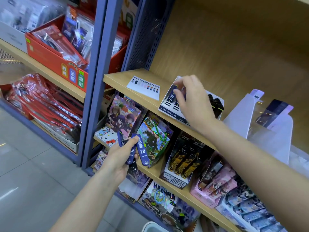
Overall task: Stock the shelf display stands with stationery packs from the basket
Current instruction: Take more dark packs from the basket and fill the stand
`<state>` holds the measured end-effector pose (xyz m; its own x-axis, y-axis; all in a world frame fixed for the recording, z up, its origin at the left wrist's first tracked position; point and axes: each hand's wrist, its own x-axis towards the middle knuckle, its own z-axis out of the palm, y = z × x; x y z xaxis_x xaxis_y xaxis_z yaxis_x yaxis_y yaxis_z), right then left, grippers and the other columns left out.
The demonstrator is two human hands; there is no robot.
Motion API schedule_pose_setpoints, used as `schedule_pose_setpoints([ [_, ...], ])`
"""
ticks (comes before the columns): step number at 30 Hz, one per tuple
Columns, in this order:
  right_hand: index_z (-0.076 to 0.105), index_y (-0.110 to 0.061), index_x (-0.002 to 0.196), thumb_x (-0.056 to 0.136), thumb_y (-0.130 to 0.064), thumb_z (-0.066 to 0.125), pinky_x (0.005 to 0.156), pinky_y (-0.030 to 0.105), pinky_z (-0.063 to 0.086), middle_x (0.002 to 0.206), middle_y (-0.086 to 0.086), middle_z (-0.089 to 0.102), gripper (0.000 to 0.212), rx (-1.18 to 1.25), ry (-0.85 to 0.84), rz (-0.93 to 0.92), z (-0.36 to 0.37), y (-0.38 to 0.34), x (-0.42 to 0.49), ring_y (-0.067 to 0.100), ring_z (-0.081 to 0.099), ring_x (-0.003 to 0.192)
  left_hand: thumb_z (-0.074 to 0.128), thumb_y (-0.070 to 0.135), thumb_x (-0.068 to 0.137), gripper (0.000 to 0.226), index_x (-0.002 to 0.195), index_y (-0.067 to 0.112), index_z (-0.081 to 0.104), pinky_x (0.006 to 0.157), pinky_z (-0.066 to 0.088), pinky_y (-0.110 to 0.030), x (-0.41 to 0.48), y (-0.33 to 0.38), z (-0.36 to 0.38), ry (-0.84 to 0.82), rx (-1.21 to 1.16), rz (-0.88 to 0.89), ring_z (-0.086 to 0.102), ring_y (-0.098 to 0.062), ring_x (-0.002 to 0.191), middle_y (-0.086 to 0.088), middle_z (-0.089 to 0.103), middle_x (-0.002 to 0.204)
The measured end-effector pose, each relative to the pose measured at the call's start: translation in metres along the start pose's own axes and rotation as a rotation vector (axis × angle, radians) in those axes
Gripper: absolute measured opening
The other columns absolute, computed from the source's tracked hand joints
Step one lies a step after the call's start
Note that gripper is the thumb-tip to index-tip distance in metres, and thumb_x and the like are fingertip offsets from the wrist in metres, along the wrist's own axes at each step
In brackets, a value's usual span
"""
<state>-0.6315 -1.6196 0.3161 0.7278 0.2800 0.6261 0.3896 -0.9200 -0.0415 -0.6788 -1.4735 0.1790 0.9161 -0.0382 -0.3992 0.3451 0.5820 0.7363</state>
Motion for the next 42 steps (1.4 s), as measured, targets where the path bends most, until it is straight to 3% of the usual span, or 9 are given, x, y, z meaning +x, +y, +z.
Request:
schedule_pose_setpoints([
  [4,0.061,-0.014,0.094,0.099,-0.03,0.045,0.064,0.025,0.047,0.085,0.0,0.064,0.022,0.264,-0.386,0.264,0.013,-0.024,-0.054,0.011,0.058,0.07,0.062,0.014,0.091,0.01,0.089,0.005,0.062,0.038,0.042,-0.015,-0.001,0.0,0.001,0.009,-0.027,0.016,0.046,-0.014,0.056,-0.01,0.057,0.073],
  [7,0.063,-0.008,0.096,0.098,-0.039,0.044,0.071,0.025,0.055,0.09,0.003,0.067,0.036,0.517,-0.753,0.519,0.024,-0.039,-0.083,0.009,0.064,0.07,0.061,0.016,0.091,0.011,0.089,0.006,0.063,0.041,0.043,-0.016,-0.001,-0.002,0.001,0.013,-0.022,0.043,0.048,-0.013,0.055,-0.008,0.059,0.07],
  [10,0.06,-0.008,0.09,0.097,-0.027,0.05,0.069,0.022,0.057,0.086,0.006,0.066,0.023,0.795,-0.855,0.711,0.029,-0.046,-0.093,0.008,0.065,0.063,0.06,0.017,0.092,0.014,0.08,0.009,0.061,0.043,0.042,-0.018,-0.002,-0.002,0.0,0.001,0.002,0.075,0.048,-0.01,0.046,-0.004,0.058,0.059],
  [15,0.059,-0.011,0.09,0.094,-0.012,0.056,0.061,0.022,0.057,0.077,0.01,0.067,0.005,0.856,-0.579,0.721,0.027,-0.039,-0.098,0.011,0.065,0.055,0.061,0.017,0.091,0.013,0.088,0.004,0.06,0.038,0.038,-0.014,-0.003,-0.001,0.0,-0.028,-0.01,0.104,0.046,-0.007,0.044,-0.005,0.051,0.065],
  [19,0.071,-0.005,0.104,0.087,-0.007,0.065,0.068,0.02,0.057,0.074,0.003,0.07,0.019,0.728,-0.353,0.599,0.018,-0.023,-0.099,0.012,0.068,0.067,0.055,0.024,0.094,0.025,0.101,0.0,0.06,0.039,0.038,-0.013,-0.007,-0.003,0.001,-0.108,-0.028,0.088,0.042,-0.009,0.052,-0.008,0.063,0.08],
  [24,0.074,-0.015,0.101,0.08,-0.008,0.072,0.068,0.008,0.043,0.091,-0.011,0.066,0.022,0.56,-0.299,0.454,0.008,-0.015,-0.098,0.0,0.056,0.068,0.055,0.024,0.093,0.026,0.1,0.0,0.062,0.039,0.037,-0.013,-0.01,-0.004,0.003,-0.175,-0.022,0.032,0.04,-0.008,0.052,-0.006,0.068,0.075],
  [28,0.074,-0.013,0.101,0.076,0.0,0.074,0.076,0.012,0.048,0.093,-0.015,0.062,0.028,0.544,-0.279,0.418,0.003,-0.015,-0.096,-0.003,0.059,0.079,0.061,0.007,0.09,0.01,0.094,-0.002,0.058,0.038,0.034,-0.013,-0.01,-0.002,0.003,-0.149,-0.036,0.012,0.04,-0.007,0.049,-0.007,0.056,0.074],
  [35,0.064,-0.01,0.107,0.092,-0.01,0.059,0.071,0.016,0.055,0.094,0.008,0.072,0.016,0.992,-0.348,0.758,-0.004,-0.019,-0.094,0.009,0.071,0.082,0.06,0.005,0.091,0.006,0.094,0.001,0.057,0.038,0.033,-0.014,-0.009,-0.005,0.002,-0.091,0.061,0.168,0.039,-0.005,0.045,-0.002,0.046,0.065],
  [42,0.065,-0.016,0.101,0.093,-0.012,0.057,0.066,0.02,0.052,0.088,0.001,0.069,0.012,0.576,-0.036,0.482,-0.02,-0.009,-0.056,0.011,0.066,0.07,0.055,0.023,0.095,0.009,0.094,0.014,0.055,0.037,0.029,-0.015,-0.011,-0.008,0.0,-0.113,0.141,0.182,0.036,-0.007,0.041,-0.003,0.063,0.078],
])
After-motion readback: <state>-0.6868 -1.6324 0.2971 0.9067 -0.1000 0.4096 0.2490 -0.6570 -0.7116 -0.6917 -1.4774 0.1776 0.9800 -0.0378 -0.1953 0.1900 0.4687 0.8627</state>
